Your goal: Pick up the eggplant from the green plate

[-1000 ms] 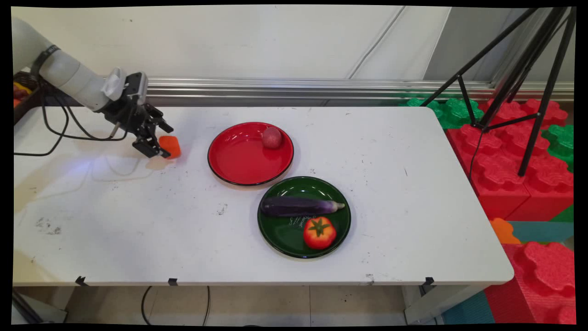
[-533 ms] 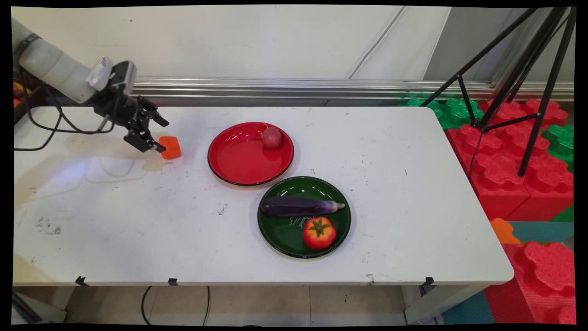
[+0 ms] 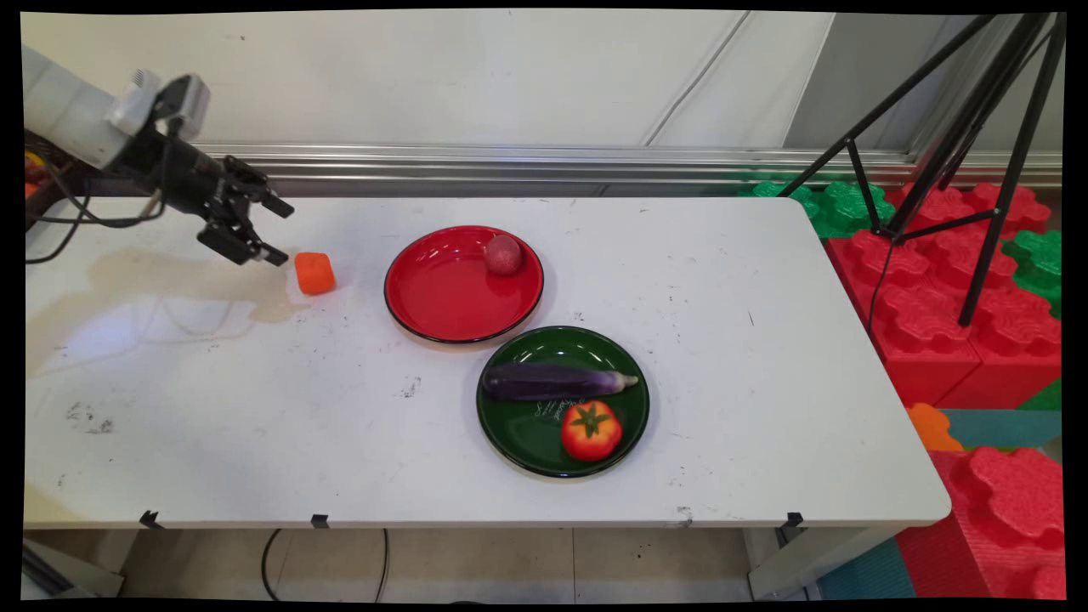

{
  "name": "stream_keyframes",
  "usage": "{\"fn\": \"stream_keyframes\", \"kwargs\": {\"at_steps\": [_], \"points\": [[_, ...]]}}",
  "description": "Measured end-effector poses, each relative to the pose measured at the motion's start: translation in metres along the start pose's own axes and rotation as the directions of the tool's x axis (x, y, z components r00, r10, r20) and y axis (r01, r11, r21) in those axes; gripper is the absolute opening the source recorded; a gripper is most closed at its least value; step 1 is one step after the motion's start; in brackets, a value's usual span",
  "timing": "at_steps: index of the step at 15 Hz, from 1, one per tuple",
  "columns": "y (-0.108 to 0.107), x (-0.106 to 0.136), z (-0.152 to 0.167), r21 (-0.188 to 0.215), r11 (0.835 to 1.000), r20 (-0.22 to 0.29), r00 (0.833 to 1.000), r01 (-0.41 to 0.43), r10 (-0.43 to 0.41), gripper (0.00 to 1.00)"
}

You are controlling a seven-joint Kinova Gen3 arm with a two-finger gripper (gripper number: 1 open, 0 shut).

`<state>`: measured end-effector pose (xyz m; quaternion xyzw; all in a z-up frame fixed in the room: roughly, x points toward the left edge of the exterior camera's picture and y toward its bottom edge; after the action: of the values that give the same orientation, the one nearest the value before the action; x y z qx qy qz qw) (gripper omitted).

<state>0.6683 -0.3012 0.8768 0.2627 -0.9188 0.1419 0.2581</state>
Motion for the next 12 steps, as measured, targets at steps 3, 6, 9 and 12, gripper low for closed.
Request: {"fn": "stream_keyframes", "kwargs": {"at_steps": [3,6,9,12], "points": [[0.006,0.003,-0.019,-0.009,1.000,-0.034,0.999,0.022,-0.022,1.00],[0.015,0.007,-0.040,-0.025,0.999,-0.071,0.996,0.047,-0.049,1.00],[0.023,0.010,-0.056,-0.041,0.997,-0.101,0.992,0.067,-0.071,1.00],[0.028,0.011,-0.067,-0.050,0.996,-0.117,0.989,0.079,-0.085,1.00]]}}
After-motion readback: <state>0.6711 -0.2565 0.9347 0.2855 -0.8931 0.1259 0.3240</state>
